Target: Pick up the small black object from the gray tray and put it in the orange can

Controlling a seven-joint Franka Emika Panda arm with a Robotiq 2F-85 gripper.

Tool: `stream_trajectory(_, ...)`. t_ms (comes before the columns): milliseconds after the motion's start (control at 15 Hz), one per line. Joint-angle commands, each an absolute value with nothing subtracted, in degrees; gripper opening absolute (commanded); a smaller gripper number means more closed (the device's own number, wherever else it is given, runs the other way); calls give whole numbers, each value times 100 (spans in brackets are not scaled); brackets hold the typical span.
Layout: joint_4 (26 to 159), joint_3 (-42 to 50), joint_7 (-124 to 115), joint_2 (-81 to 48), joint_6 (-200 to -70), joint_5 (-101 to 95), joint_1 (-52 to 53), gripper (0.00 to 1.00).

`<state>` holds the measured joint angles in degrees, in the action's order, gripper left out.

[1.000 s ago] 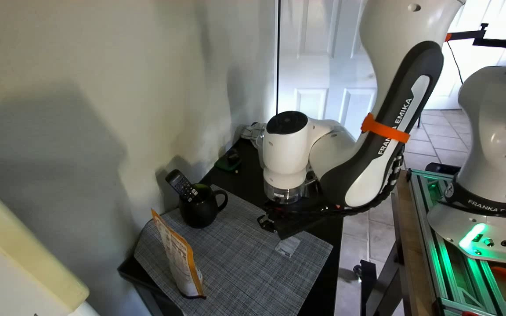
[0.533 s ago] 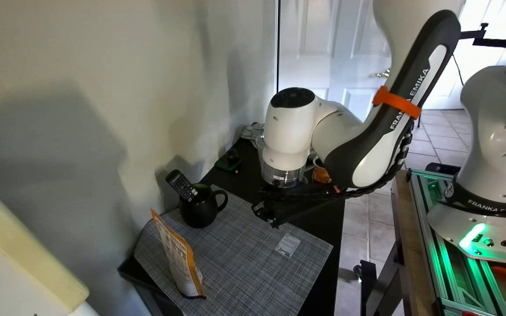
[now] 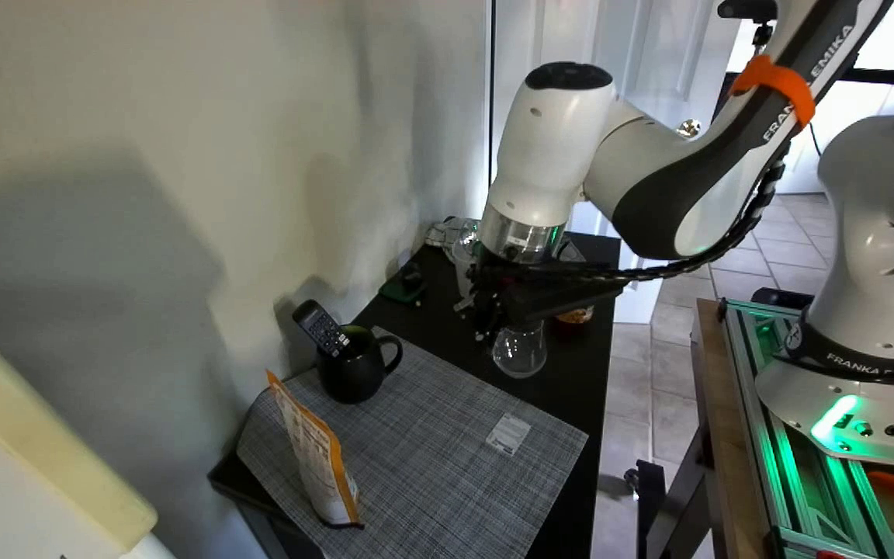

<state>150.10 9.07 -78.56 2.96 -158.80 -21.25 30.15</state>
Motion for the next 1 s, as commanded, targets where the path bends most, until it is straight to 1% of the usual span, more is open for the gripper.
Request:
stream_trajectory(0,15428,1,-8188,1239,-15248,-2452,1882,3)
stream_trajectory(133,15553,-359,-8122,1615,-14987,-2289,1338,3)
stream_trajectory(333,15776,-576,-8043,2105,-14749,-2034,671,3)
stream_trajectory(600,16012,-468,-7889,2424,-14650,-1573,-6,3)
stream_trajectory(667,15756,-453,-7865,2224,-14570,-1455,-163,3)
stream_trajectory(933,15766,-238,-7704,2035,-14748,-983,-627,3)
